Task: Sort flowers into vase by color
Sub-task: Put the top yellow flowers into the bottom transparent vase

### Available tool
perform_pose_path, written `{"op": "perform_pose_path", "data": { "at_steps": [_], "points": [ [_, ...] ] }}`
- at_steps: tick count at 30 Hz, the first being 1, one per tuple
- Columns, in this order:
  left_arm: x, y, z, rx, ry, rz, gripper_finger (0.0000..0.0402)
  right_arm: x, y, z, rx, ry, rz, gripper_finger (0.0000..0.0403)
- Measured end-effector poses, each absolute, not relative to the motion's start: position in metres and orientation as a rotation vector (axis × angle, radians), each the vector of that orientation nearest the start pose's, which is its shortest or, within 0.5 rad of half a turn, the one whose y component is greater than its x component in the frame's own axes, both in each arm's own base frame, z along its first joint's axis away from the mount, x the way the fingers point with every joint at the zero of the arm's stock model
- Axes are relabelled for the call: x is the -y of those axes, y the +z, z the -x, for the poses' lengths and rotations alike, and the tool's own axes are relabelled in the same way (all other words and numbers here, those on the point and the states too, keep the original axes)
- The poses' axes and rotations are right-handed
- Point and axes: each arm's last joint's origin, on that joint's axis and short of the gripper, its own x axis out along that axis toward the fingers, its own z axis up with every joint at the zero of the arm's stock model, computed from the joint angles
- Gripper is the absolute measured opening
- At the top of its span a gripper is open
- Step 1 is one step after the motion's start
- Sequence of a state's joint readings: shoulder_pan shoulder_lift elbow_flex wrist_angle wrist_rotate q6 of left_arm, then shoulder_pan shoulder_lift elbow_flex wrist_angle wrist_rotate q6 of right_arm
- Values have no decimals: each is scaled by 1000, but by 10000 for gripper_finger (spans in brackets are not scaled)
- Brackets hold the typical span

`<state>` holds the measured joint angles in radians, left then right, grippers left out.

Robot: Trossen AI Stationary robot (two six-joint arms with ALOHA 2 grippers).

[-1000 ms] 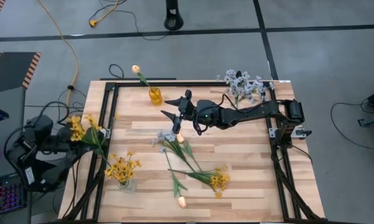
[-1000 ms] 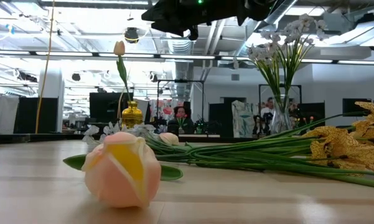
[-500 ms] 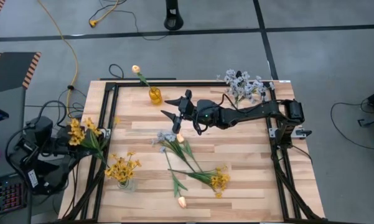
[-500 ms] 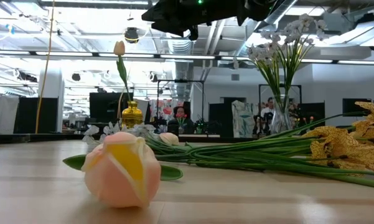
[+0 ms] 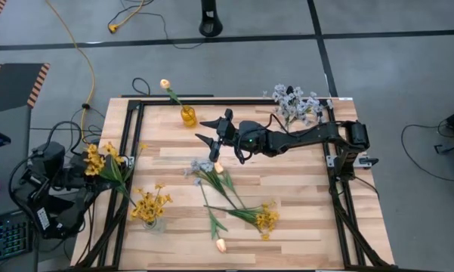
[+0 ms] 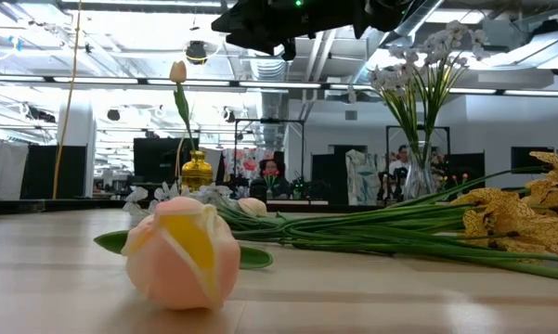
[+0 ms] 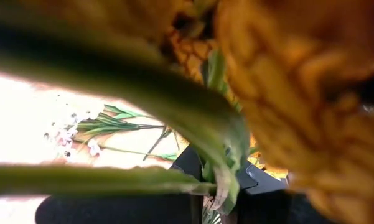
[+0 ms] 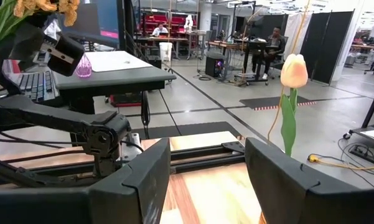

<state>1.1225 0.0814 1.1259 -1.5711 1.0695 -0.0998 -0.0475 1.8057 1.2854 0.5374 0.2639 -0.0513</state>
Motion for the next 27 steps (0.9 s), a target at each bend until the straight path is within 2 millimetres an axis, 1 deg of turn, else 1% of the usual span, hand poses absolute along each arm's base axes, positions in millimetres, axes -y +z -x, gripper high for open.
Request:
{"op": "perform_pose_path", "data": {
  "at_steps": [6,11,15,21,24,27],
  "points": [
    [102,326,21,-240,67,568,6,27,292,-419,9,-312,49,234],
    [100,325,22,-254,97,514,6,27,292,-419,9,-312,49,234],
    [94,321,24,-279,40,478,6,27,292,-419,9,-312,49,234],
    [79,316,36,-377,7,445,6,27,292,-419,10,-311,49,234],
    [68,320,41,-443,-10,419,6,27,292,-419,13,-311,49,234],
    [57,328,45,-499,-8,376,6,27,294,-419,33,-311,46,234]
  ]
}}
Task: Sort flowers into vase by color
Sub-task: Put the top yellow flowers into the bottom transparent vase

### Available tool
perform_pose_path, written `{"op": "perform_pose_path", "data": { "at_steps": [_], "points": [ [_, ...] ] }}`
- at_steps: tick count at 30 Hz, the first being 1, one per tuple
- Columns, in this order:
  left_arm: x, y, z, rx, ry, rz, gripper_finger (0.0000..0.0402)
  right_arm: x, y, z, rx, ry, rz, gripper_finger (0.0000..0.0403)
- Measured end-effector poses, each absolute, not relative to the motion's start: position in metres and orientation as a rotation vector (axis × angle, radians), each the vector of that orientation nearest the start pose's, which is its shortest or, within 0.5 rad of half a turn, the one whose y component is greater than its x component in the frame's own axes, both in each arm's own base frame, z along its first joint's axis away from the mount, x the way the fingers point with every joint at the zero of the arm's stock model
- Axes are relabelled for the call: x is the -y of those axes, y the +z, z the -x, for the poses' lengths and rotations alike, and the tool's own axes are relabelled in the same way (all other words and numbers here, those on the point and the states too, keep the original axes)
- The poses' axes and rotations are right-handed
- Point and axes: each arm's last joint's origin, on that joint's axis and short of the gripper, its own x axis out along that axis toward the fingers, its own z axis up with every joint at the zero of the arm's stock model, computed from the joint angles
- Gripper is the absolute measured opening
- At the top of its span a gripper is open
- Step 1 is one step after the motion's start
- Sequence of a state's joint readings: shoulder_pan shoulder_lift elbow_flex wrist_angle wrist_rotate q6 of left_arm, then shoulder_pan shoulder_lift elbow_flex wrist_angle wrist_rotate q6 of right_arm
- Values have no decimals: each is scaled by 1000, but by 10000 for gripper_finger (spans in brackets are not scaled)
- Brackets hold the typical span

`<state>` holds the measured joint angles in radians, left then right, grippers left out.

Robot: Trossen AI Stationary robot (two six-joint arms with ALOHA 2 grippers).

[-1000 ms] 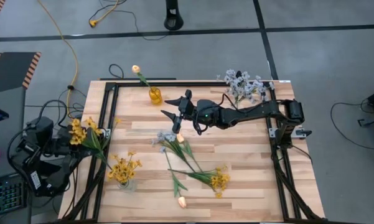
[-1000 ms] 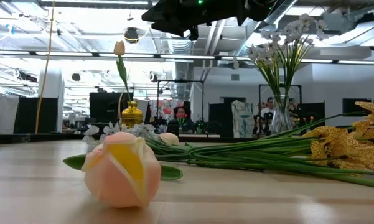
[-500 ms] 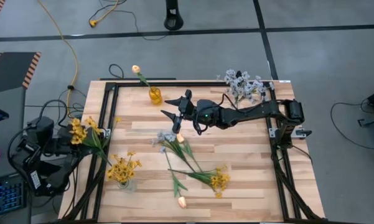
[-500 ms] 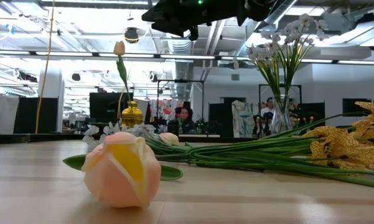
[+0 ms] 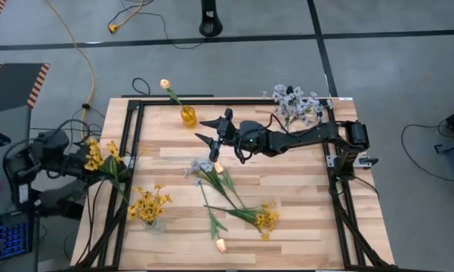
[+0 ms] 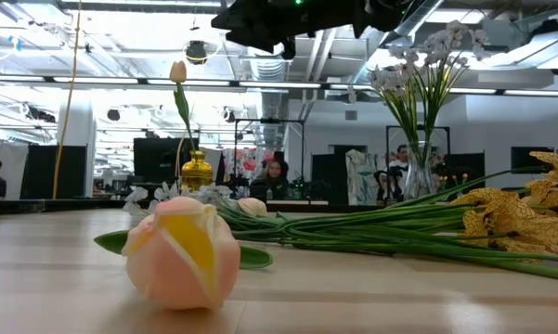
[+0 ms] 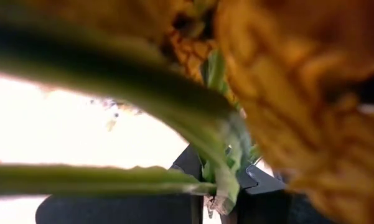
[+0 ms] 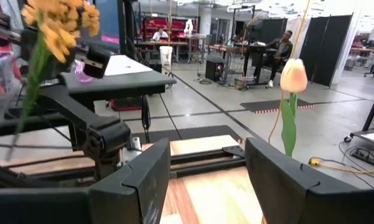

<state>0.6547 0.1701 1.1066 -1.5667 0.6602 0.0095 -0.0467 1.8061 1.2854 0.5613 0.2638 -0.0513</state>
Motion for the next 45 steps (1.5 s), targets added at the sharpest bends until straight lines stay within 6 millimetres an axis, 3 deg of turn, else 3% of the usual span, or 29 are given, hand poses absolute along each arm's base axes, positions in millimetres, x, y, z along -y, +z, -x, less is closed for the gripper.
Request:
{"op": "perform_pose_path", "data": {
  "at_steps": [7,14,25,28,34,45],
  "points": [
    [41,359,43,-443,-85,314,6,27,298,-419,74,-312,42,234],
    [32,375,28,-359,-105,155,6,27,301,-418,103,-312,39,234],
    [-2,387,-48,-506,-296,172,6,27,301,-418,106,-313,38,234],
    [-5,390,-57,-513,-366,192,6,28,301,-418,106,-314,38,234],
    [4,401,-38,-462,-332,247,6,28,301,-418,106,-314,39,234],
    [28,394,11,-287,-237,375,6,28,301,-418,105,-314,39,234]
  ]
}}
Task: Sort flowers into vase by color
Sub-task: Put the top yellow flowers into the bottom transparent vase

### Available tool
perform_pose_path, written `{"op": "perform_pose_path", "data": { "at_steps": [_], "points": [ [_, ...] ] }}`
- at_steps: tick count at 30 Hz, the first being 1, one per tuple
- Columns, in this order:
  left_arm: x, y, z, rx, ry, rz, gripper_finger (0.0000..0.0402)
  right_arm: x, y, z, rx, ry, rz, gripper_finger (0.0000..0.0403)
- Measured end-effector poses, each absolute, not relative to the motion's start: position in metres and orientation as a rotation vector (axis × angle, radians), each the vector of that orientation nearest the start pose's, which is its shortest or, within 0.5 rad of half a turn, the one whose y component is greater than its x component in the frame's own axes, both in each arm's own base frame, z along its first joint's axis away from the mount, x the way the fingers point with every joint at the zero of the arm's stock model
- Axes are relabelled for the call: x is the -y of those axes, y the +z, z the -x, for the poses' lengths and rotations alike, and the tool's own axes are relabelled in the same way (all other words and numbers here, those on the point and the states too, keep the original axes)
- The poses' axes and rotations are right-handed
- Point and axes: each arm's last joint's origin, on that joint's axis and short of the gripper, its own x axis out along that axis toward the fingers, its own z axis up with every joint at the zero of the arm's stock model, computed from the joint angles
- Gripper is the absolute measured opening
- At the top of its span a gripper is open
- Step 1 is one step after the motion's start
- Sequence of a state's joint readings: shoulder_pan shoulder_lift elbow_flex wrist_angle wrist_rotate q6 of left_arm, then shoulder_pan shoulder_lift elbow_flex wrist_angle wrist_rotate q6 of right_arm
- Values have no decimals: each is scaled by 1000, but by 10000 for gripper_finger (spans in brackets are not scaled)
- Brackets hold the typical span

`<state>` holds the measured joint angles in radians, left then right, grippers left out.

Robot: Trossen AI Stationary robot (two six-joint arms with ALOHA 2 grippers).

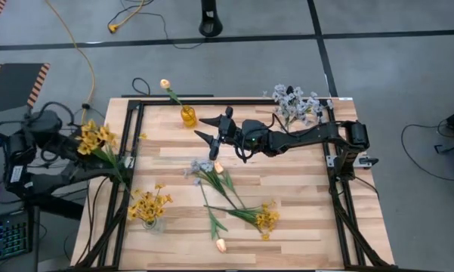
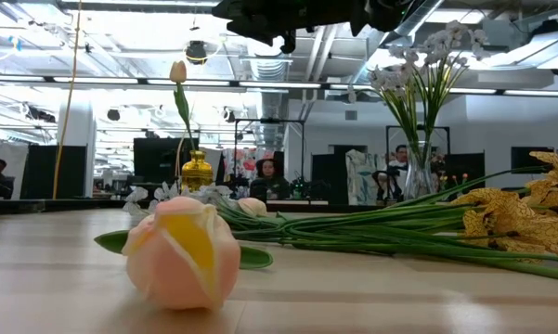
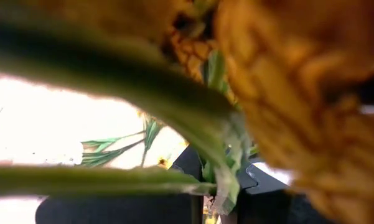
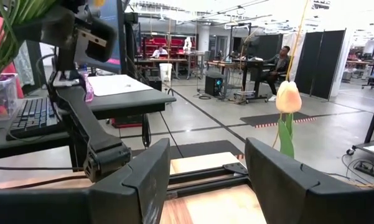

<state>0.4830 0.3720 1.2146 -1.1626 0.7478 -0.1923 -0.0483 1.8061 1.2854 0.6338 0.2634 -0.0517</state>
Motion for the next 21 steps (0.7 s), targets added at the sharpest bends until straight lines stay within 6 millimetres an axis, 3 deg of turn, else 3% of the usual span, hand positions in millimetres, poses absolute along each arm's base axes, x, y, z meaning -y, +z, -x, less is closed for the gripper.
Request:
{"op": "perform_pose_path", "data": {
  "at_steps": [6,13,21],
  "points": [
    [35,391,20,-282,-272,430,6,27,301,-418,105,-313,39,234],
    [40,373,20,-378,-172,467,6,27,301,-418,100,-312,40,234],
    [79,354,36,-273,-68,474,6,27,301,-418,100,-312,40,234]
  ]
}}
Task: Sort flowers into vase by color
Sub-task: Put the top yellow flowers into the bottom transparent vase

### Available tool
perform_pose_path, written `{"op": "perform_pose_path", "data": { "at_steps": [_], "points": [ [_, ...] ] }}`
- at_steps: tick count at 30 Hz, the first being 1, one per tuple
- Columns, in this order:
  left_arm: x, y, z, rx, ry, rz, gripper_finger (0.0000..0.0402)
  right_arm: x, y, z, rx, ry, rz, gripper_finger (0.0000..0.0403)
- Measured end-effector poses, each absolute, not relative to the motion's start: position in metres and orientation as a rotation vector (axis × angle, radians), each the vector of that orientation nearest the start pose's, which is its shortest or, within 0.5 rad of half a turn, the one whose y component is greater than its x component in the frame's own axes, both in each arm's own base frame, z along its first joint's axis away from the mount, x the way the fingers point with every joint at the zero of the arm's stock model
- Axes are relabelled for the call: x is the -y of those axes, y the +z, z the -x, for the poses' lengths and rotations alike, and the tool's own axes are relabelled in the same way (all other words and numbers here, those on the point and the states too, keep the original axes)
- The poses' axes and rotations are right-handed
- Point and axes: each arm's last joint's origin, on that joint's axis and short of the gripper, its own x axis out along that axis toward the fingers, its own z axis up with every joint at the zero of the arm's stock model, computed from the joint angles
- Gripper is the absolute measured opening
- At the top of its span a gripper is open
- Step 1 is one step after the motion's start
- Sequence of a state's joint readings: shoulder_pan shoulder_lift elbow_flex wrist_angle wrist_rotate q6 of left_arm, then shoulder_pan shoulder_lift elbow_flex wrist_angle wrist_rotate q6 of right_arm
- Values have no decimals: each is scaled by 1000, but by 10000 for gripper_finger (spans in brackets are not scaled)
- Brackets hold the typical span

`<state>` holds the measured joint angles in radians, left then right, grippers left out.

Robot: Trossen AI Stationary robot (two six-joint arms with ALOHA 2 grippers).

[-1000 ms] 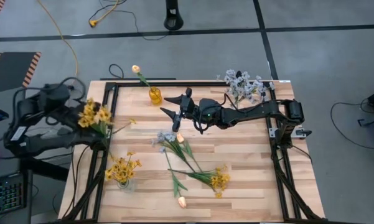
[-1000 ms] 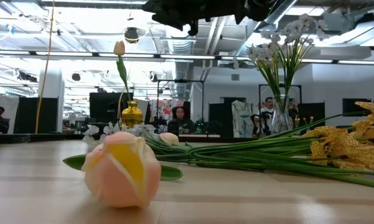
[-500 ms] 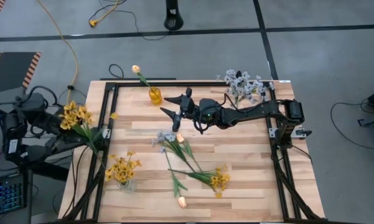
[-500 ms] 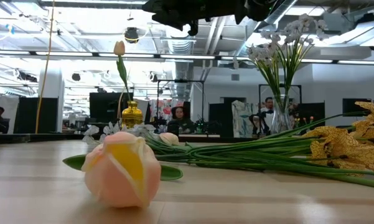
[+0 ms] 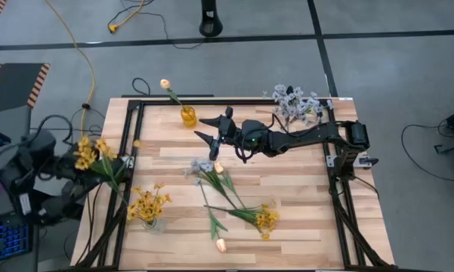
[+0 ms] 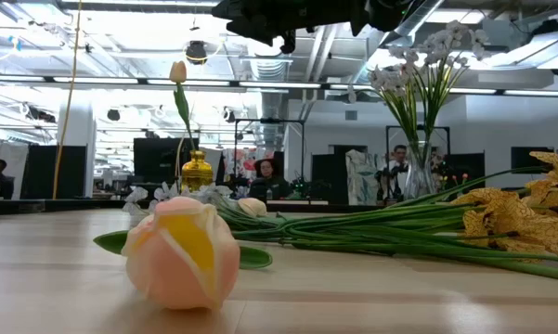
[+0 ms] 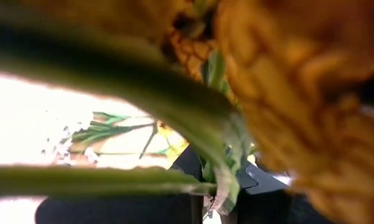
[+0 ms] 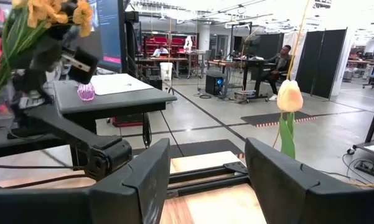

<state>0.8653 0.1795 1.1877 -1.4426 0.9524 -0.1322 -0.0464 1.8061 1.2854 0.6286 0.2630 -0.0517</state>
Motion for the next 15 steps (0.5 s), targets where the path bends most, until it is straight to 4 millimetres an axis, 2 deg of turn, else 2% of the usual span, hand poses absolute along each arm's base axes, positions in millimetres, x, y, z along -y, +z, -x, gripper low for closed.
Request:
{"op": "perform_pose_path", "data": {
  "at_steps": [5,10,15],
  "points": [
    [101,349,30,-185,-101,453,6,27,301,-418,100,-312,39,234],
    [111,341,23,-196,-96,512,6,26,301,-418,100,-311,39,234],
    [117,341,24,-179,-84,469,6,25,301,-418,100,-306,39,234]
  ]
}}
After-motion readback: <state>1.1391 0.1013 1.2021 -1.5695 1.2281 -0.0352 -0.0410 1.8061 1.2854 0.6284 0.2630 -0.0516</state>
